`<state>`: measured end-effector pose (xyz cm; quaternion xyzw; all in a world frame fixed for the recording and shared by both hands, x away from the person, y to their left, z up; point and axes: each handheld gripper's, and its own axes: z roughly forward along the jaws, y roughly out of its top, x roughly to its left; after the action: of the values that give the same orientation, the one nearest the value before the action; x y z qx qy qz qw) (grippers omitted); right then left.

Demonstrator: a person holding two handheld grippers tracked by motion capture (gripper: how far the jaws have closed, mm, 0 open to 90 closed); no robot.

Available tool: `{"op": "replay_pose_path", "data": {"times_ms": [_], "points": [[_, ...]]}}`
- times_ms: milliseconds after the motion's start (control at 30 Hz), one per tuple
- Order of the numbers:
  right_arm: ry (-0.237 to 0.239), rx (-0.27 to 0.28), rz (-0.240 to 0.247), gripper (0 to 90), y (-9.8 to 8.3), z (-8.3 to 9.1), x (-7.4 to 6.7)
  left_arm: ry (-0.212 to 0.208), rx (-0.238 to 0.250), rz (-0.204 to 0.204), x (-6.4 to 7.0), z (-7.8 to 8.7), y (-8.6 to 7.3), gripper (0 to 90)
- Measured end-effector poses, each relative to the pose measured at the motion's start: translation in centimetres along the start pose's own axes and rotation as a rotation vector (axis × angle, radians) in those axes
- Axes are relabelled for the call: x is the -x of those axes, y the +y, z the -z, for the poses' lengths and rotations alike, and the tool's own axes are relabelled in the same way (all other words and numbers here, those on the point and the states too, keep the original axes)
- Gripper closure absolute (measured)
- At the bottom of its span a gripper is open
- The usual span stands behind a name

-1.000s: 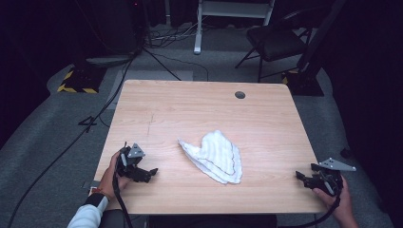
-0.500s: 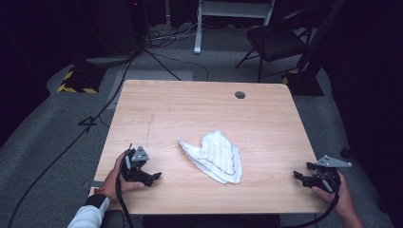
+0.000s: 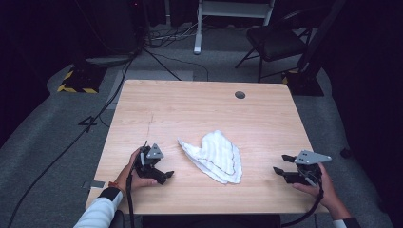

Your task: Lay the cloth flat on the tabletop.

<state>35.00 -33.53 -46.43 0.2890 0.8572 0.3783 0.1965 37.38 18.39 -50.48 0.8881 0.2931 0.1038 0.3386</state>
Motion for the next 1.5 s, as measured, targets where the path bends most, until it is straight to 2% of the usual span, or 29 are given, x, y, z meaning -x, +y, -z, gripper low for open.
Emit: {"op": "replay_pose_path", "data": {"times_ms": [133, 233, 400, 567, 767, 867, 967, 1067, 1133, 1300, 1367, 1433, 1500], "points": [[0.050, 0.004, 0.053, 38.5, 2.0, -1.4, -1.5, -0.014, 0.000, -0.014, 0.3, -0.6, 0.7, 0.4], [0.116, -0.003, 0.102, 39.0, 3.5, -3.0, -3.3, -0.019, 0.000, -0.020, 0.5, -1.1, 1.2, 0.3], [0.212, -0.022, 0.145, 39.5, 4.9, -5.4, -5.6, -0.037, -0.001, -0.042, 1.2, -2.1, 2.3, 0.4], [0.249, -0.028, 0.179, 40.3, 5.6, -7.0, -6.7, -0.055, -0.003, -0.057, 1.9, -3.0, 3.4, 0.4], [0.277, -0.029, 0.196, 42.3, 5.5, -7.7, -7.5, -0.077, 0.000, -0.080, 3.0, -4.1, 4.7, 0.4], [0.313, -0.022, 0.204, 43.7, 5.6, -8.0, -7.9, -0.084, 0.001, -0.087, 3.5, -4.6, 5.1, 0.4], [0.340, -0.028, 0.242, 43.5, 5.6, -8.2, -8.6, -0.086, 0.001, -0.093, 3.5, -4.6, 5.2, 0.4], [0.350, -0.035, 0.250, 44.3, 5.4, -8.3, -8.9, -0.086, 0.002, -0.092, 3.5, -4.6, 5.2, 0.4], [0.319, -0.054, 0.251, 46.3, 5.3, -8.4, -8.8, -0.086, 0.002, -0.088, 3.5, -4.6, 5.1, 0.5], [0.317, -0.067, 0.237, 54.2, 4.8, -8.6, -8.3, -0.088, 0.000, -0.095, 3.0, -4.1, 4.6, 0.6], [0.307, -0.068, 0.242, 61.2, 4.7, -8.4, -8.1, -0.086, -0.001, -0.093, 2.7, -3.9, 4.4, 0.6], [0.296, -0.068, 0.223, 70.7, 4.5, -8.3, -7.8, -0.079, 0.000, -0.087, 2.3, -3.7, 4.2, 0.5], [0.280, -0.066, 0.227, 76.6, 4.4, -8.2, -7.6, -0.062, 0.000, -0.068, 1.7, -3.4, 3.9, 0.5]]}}
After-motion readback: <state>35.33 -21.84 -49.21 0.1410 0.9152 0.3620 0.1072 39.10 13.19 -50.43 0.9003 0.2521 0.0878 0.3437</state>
